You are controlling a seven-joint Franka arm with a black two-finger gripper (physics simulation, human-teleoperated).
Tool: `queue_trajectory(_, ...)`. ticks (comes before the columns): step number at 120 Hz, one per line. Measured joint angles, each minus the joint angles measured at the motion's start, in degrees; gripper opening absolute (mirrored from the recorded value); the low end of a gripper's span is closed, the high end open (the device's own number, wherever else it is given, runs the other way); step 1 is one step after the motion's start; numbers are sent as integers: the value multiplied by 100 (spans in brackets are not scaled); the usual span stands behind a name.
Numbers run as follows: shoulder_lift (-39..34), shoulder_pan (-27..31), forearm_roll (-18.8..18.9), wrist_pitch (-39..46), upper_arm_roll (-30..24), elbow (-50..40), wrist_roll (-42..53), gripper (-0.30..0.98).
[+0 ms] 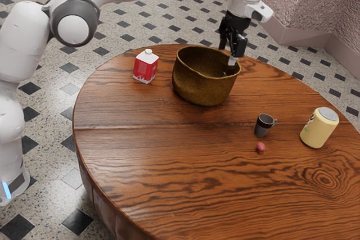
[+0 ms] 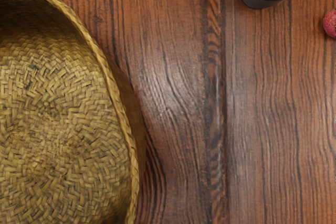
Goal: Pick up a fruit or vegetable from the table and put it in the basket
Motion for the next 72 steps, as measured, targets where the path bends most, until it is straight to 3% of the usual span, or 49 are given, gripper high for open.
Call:
queue_trajectory(24, -3, 20, -119, 42, 35, -2, 1, 69)
queue_trajectory(36, -32, 220, -676, -39, 380, 3, 111, 69)
queue_trajectory(43, -61, 165, -851, 131, 140, -5, 550, 69)
queue_trajectory(55, 222, -537, -417, 486, -293, 6, 1449, 68)
queue_trajectory(72, 385, -1092, 134, 965, -373, 2, 2487, 68)
